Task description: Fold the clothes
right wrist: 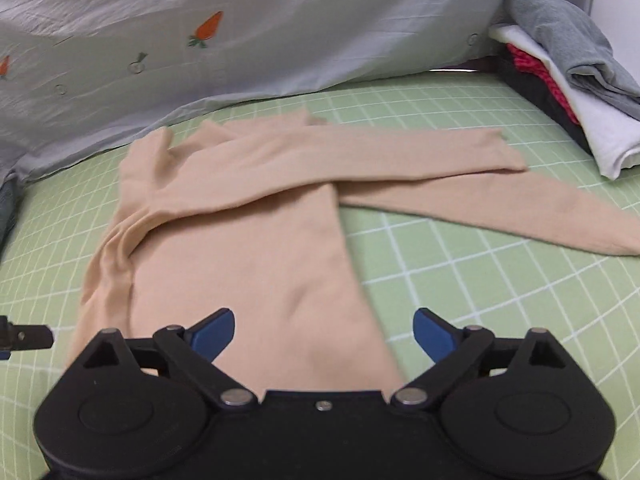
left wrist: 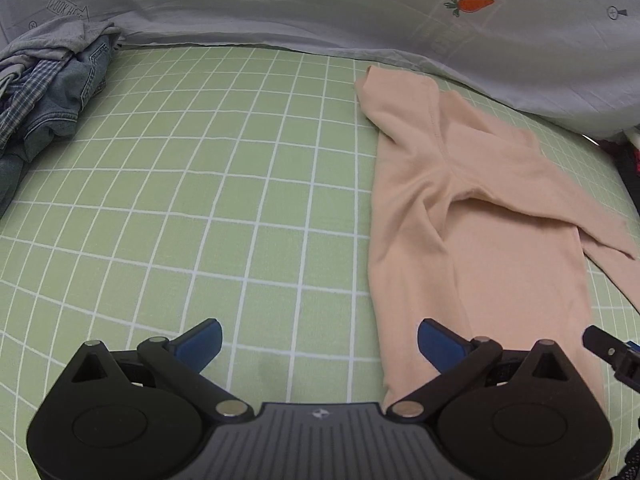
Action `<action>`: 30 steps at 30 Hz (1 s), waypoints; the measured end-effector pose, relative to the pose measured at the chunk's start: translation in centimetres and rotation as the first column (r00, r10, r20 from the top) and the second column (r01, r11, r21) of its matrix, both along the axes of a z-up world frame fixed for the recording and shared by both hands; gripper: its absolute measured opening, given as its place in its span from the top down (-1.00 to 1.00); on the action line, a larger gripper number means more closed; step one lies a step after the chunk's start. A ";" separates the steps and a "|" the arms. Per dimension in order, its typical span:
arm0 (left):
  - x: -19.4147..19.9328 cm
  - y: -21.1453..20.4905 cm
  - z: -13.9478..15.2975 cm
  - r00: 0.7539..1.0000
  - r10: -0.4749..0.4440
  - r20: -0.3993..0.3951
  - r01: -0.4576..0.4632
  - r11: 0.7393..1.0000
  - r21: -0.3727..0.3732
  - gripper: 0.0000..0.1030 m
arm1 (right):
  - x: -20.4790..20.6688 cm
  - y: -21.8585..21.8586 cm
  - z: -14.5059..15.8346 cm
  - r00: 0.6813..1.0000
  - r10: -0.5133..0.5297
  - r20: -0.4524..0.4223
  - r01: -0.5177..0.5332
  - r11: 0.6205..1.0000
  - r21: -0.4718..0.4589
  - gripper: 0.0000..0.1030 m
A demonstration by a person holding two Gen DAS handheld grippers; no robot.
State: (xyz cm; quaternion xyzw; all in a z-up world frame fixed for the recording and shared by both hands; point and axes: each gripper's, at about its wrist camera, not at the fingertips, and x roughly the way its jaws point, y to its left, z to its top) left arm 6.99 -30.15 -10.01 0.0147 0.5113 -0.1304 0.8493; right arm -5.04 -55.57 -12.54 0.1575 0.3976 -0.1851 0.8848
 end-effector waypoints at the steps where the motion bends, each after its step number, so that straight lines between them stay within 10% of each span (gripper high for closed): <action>1: -0.7 0.4 0.2 1.000 -0.016 0.004 0.016 1.000 -0.006 -0.99 | -0.4 1.2 0.0 1.000 0.024 0.003 -0.024 1.000 0.006 -1.00; 11: -6.6 5.4 0.3 0.998 -0.055 -0.010 0.054 0.998 -0.028 -0.99 | -2.4 7.8 -0.6 0.989 0.144 -0.023 -0.143 0.989 0.044 -0.81; 15: -7.2 7.4 0.9 0.999 -0.034 0.009 0.035 0.999 -0.037 -0.99 | -2.9 9.7 -0.9 0.983 0.178 -0.038 -0.175 0.983 0.059 0.24; 19: -7.7 8.6 1.3 0.999 -0.038 0.023 0.038 0.999 -0.037 -0.99 | -3.4 11.6 -1.2 0.976 0.211 -0.054 -0.207 0.976 0.073 0.83; 30: -8.2 8.4 0.6 0.998 -0.056 -0.010 0.056 0.997 -0.044 -0.99 | -6.5 12.1 1.5 0.992 0.105 -0.066 -0.106 0.994 -0.024 0.88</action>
